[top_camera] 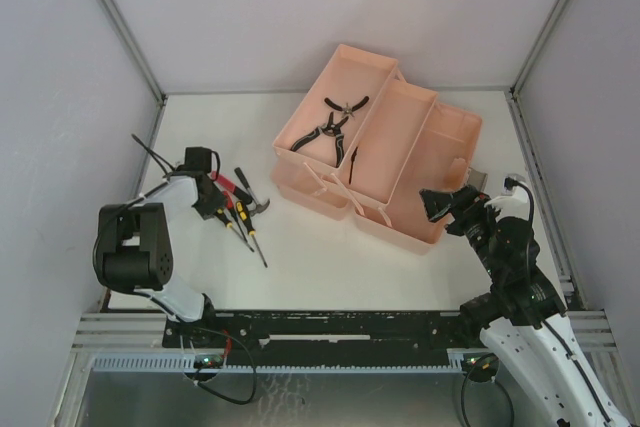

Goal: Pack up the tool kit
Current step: Pick up the screwdriver from the center of the board.

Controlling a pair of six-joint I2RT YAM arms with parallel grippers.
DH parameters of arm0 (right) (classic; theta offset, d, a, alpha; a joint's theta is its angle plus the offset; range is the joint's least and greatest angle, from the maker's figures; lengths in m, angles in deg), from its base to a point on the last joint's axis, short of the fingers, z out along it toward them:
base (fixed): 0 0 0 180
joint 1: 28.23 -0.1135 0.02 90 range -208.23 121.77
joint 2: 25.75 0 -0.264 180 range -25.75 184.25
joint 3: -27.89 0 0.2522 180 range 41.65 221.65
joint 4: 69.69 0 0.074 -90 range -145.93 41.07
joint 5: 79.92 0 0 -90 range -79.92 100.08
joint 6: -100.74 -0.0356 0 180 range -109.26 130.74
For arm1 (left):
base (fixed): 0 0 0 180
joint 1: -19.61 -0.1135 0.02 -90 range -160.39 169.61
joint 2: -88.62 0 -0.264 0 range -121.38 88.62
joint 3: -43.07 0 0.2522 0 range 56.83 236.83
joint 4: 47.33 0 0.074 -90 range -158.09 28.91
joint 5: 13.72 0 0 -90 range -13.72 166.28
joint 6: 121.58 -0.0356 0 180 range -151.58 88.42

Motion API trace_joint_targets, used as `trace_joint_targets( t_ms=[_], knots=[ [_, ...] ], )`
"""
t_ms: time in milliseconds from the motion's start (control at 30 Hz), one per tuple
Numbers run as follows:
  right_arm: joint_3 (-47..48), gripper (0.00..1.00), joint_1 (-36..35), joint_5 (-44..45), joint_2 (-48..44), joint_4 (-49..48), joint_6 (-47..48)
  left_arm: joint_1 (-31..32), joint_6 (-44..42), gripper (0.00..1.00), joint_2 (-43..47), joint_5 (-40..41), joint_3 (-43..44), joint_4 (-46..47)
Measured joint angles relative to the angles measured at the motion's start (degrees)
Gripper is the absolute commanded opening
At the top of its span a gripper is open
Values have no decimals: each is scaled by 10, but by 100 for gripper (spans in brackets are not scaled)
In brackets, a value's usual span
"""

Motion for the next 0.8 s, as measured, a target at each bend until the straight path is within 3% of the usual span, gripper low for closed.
trace_joint_targets(
  t_ms=[400,500,633,800],
  knots=[
    [0,86,4,-7,0,0,0,-3,-5,43,37,-16,-22,-1],
    [0,86,7,-9,0,0,0,-3,-5,37,43,-16,-29,-2],
    [0,86,9,-10,-2,0,0,-3,-9,1,53,-23,-42,9],
    [0,87,11,-15,-5,0,-2,-3,-10,0,95,-26,-78,16]
  ],
)
